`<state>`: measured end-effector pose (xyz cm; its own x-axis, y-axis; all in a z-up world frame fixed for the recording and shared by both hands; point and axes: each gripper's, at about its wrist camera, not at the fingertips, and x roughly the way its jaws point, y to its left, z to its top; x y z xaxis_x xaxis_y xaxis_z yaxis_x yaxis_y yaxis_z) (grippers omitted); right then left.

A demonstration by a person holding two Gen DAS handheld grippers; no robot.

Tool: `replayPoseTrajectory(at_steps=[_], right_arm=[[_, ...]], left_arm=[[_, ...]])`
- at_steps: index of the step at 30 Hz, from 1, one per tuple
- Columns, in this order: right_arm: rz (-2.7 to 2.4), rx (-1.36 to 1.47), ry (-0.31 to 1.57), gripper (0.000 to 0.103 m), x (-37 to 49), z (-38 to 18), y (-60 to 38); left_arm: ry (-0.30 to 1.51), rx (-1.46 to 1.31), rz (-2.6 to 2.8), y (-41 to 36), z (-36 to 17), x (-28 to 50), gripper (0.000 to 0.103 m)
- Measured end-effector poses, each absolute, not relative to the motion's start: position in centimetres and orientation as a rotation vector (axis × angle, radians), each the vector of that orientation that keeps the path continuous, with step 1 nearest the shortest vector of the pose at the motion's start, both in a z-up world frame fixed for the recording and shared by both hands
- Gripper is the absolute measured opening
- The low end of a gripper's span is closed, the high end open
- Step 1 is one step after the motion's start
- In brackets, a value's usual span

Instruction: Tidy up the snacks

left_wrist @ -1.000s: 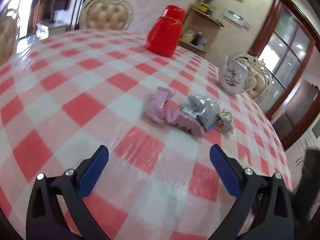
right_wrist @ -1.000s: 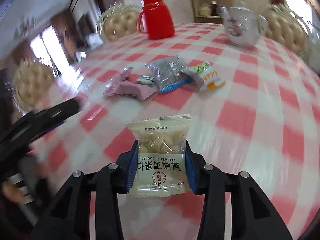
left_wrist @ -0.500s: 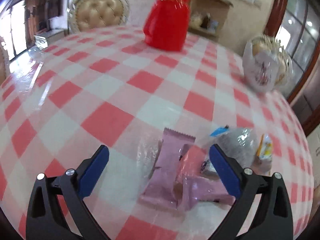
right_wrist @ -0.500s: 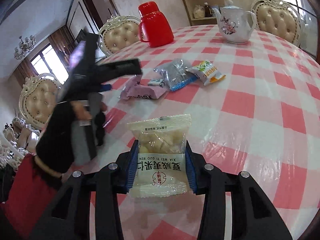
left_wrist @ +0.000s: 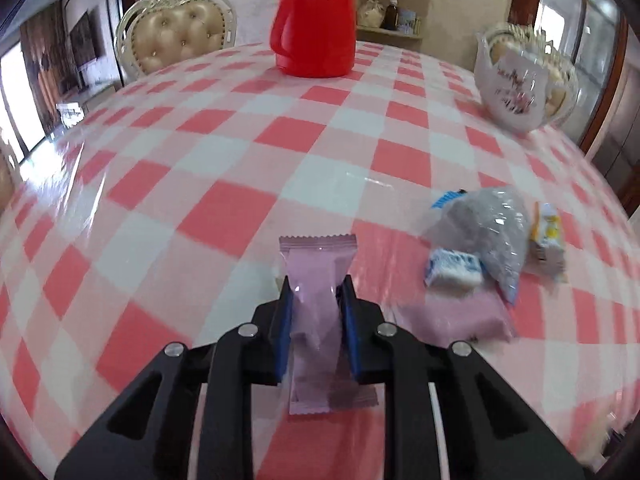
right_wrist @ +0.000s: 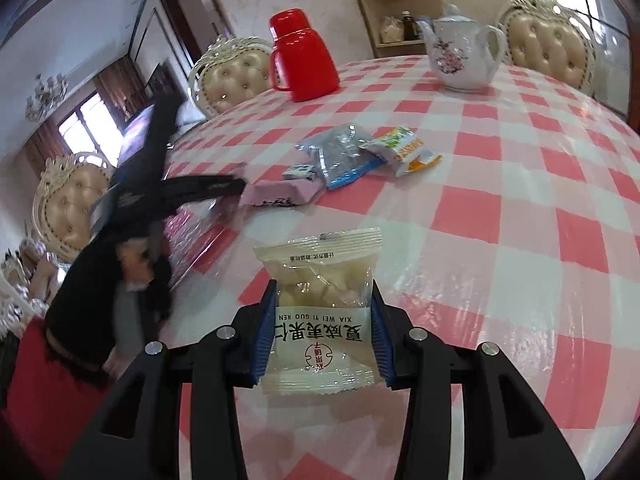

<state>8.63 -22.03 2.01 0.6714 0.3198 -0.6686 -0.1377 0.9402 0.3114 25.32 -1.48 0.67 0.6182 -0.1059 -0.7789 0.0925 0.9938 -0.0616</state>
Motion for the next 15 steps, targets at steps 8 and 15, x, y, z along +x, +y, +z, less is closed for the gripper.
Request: replayPoseTrajectory(at_steps=[8, 15], right_arm=[[0.261, 0.303, 0.775, 0.042, 8.4, 2.3, -23.2], [0.274, 0.315, 0.760, 0.042, 6.4, 2.3, -22.7]], left_arm=[[0.809, -0.050, -0.125, -0.9, 2.4, 15.0, 0.022], [0.746, -0.109, -0.190, -0.7, 2.9, 7.6, 0.024]])
